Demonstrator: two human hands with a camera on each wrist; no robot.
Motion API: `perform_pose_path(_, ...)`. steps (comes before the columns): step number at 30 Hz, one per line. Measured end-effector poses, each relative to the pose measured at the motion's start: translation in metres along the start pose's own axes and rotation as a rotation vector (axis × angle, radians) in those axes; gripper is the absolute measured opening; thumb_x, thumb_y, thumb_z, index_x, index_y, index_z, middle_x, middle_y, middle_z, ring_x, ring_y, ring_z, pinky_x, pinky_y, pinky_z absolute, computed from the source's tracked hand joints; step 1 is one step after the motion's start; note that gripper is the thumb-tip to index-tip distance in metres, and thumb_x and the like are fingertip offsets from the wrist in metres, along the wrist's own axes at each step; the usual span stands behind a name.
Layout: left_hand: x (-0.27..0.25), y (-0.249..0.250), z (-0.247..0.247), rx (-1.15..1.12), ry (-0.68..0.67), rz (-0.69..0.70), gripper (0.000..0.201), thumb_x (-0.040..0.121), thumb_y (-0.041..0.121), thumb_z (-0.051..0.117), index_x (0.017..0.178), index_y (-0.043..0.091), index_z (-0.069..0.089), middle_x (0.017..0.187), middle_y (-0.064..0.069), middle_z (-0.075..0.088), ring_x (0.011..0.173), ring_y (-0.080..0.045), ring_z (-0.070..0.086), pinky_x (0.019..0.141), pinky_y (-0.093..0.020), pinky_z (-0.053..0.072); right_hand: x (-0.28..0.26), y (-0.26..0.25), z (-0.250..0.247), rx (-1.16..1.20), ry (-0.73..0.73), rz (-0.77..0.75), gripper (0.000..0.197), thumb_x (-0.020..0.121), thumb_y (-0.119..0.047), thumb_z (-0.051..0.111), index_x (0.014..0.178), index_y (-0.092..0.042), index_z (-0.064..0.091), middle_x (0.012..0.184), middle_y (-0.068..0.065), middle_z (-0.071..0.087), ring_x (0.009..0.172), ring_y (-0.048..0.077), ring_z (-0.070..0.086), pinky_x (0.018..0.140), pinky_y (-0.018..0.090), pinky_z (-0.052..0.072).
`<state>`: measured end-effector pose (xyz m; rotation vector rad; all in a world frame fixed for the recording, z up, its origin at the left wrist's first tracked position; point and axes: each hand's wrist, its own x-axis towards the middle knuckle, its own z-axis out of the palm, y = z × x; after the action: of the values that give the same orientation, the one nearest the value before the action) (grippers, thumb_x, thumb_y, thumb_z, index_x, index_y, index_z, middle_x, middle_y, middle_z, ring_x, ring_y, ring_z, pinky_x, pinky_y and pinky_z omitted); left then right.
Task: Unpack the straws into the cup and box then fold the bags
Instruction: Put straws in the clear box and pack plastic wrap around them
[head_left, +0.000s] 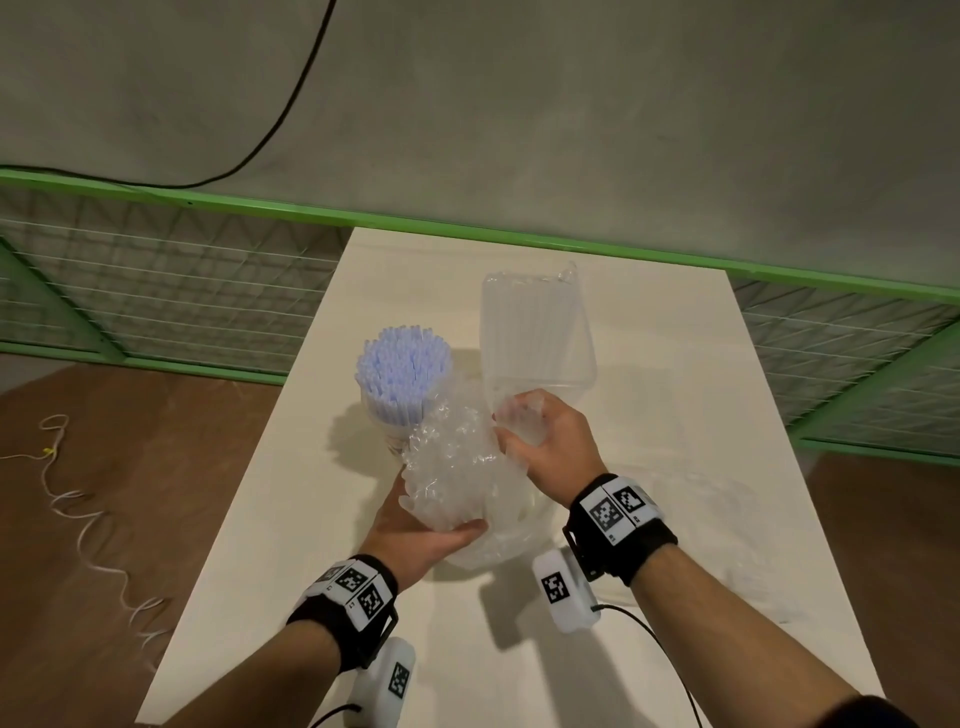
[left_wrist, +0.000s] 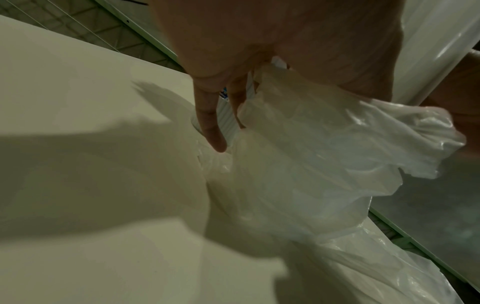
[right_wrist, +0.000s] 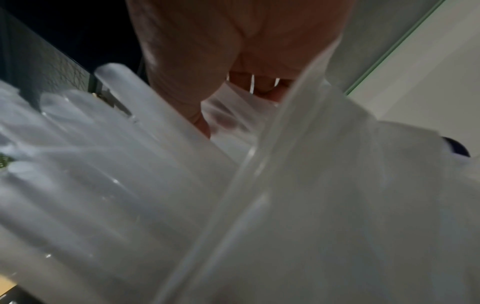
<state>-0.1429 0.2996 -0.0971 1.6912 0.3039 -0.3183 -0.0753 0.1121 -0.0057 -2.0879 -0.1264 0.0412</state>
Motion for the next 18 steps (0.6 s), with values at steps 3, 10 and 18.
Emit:
perform_pose_path(3, 0.0, 0.001, -0.002, 0.035, -0.011, 0.012, 0.098, 0.043, 0.058, 0.095, 0.129, 0.025, 0.06, 0.115, 0.011, 0.073, 0.109, -0.004, 0.068, 0.103, -0.036, 0.052, -0.001, 0.002, 0.001, 0.042, -0.001, -0.014, 0.01, 0.09, -0.02, 0.068, 0.099, -0.019, 0.064, 0.094, -0.016, 0.071, 0.077, -0.011, 0.061, 0.07, 0.009, 0.045)
perform_pose_path(10, -0.001, 0.002, -0.005, 0.055, -0.024, 0.021, 0.093, 0.045, 0.056, 0.094, 0.126, 0.022, 0.063, 0.114, 0.011, 0.074, 0.108, -0.003, 0.068, 0.104, -0.034, 0.051, -0.003, -0.007, -0.017, 0.02, 0.118, -0.138, 0.041, 0.089, -0.02, 0.07, 0.122, -0.035, 0.052, 0.102, -0.016, 0.073, 0.091, 0.003, 0.07, 0.084, 0.015, 0.051)
perform_pose_path(18, -0.001, 0.006, -0.002, 0.031, -0.004, 0.015, 0.088, 0.044, 0.049, 0.094, 0.121, 0.018, 0.065, 0.108, 0.01, 0.076, 0.102, -0.004, 0.071, 0.098, -0.031, 0.054, -0.006, -0.023, -0.029, 0.084, 0.217, -0.243, 0.035, 0.09, -0.015, 0.07, 0.119, -0.029, 0.056, 0.101, -0.012, 0.073, 0.096, 0.006, 0.069, 0.085, 0.028, 0.056)
